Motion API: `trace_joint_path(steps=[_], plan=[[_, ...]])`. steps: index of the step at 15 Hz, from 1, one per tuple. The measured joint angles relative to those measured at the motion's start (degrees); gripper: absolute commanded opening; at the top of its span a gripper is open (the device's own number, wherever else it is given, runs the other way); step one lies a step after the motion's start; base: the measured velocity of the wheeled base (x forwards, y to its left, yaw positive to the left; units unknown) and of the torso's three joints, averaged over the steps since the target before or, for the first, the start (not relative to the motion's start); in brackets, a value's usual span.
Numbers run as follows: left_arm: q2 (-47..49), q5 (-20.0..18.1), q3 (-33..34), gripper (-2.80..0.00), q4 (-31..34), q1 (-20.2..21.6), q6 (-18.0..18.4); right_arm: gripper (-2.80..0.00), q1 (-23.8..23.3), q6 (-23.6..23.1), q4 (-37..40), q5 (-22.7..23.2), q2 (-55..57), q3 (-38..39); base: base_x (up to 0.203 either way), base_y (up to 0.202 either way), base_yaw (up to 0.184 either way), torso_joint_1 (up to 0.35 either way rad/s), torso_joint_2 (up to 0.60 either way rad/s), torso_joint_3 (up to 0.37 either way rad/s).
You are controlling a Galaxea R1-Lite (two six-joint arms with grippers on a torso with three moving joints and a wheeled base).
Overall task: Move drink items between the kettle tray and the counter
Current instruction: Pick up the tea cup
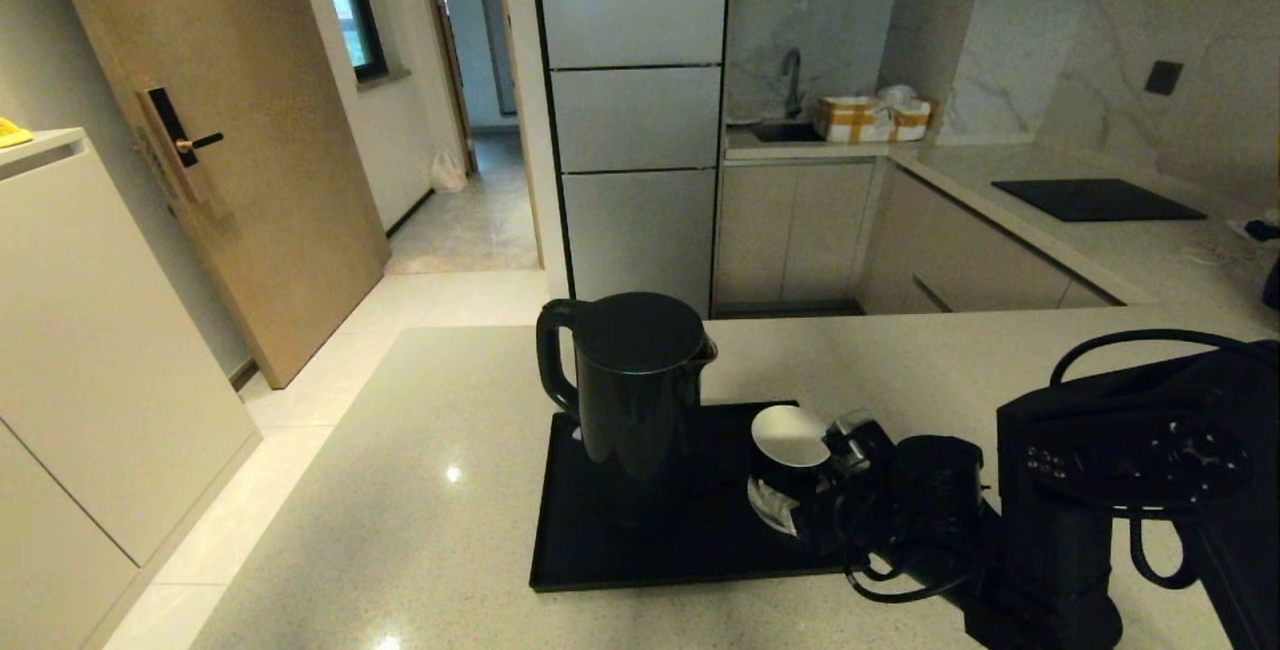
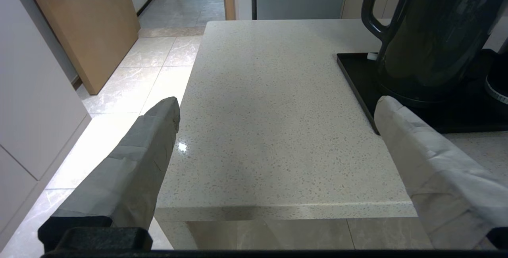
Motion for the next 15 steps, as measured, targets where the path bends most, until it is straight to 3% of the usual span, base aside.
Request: trace_joint_path(steps=[15], plan=[[0.0, 0.0, 0.0, 0.0, -0.05, 0.0, 0.0, 0.0, -0.02, -2.04, 0.0, -0.22, 2.25, -3.71, 0.0, 0.0, 0.0, 0.0, 0.0, 0.0]])
